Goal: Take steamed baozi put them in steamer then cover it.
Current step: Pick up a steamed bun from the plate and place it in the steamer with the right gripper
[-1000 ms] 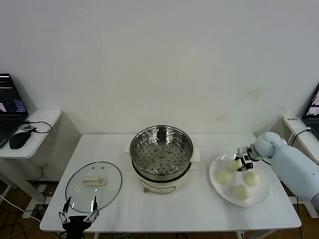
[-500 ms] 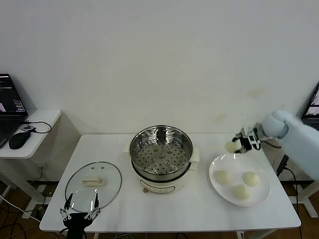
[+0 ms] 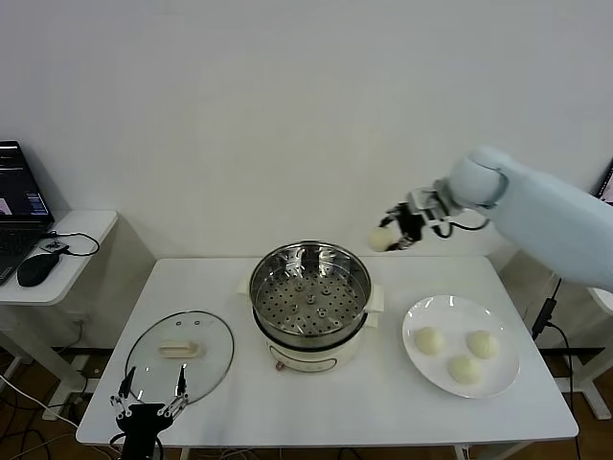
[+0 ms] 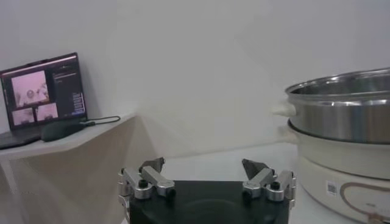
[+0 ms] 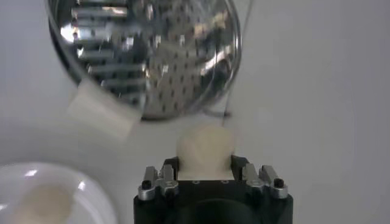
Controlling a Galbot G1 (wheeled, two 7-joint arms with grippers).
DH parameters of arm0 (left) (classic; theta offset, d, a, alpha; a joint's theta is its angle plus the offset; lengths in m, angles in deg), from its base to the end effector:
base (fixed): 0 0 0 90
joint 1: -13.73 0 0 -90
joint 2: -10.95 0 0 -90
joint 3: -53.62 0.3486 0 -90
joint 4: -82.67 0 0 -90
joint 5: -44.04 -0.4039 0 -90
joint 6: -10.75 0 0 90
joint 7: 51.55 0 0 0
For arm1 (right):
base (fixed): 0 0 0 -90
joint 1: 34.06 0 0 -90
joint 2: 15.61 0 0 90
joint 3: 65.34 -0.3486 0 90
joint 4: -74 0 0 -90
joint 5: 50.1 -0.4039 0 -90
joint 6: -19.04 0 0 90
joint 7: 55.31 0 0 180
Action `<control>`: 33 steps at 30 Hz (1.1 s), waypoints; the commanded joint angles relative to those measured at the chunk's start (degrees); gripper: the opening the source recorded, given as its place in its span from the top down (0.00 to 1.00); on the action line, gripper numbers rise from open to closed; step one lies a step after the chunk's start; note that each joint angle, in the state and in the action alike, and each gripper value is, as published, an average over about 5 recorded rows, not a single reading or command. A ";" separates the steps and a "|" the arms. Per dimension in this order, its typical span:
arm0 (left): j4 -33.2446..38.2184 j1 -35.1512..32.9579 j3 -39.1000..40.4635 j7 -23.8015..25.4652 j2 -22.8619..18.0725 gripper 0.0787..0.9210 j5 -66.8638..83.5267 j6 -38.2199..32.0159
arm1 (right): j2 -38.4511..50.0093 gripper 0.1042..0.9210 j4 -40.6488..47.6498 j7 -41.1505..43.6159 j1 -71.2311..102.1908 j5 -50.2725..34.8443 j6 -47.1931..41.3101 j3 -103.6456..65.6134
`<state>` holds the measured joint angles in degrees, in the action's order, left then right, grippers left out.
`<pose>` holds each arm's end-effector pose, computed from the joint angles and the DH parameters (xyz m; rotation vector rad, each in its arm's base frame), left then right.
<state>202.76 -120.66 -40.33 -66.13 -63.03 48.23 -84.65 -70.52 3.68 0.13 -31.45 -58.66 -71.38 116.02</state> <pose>0.1555 0.0635 -0.3395 0.2089 -2.9957 -0.3071 0.6141 0.0325 -0.0370 1.6055 -1.5167 1.8243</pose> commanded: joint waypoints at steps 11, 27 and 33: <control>0.25 -0.19 -1.08 -0.08 -0.15 0.12 0.38 -0.58 | -21.42 0.45 12.56 -3.10 -1.24 7.76 14.92 10.27; -0.42 0.37 -1.54 -0.18 -0.31 0.12 0.85 -0.94 | -22.25 0.42 19.62 -6.62 4.89 24.09 26.63 9.25; -0.36 0.32 -1.62 -0.21 -0.36 0.12 0.88 -0.95 | -22.68 0.41 21.71 -8.40 6.86 27.69 28.87 7.89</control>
<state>202.39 -120.35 -41.97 -66.35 -63.41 49.09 -85.65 -92.29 23.06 -7.38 -25.98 -35.75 -45.71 123.74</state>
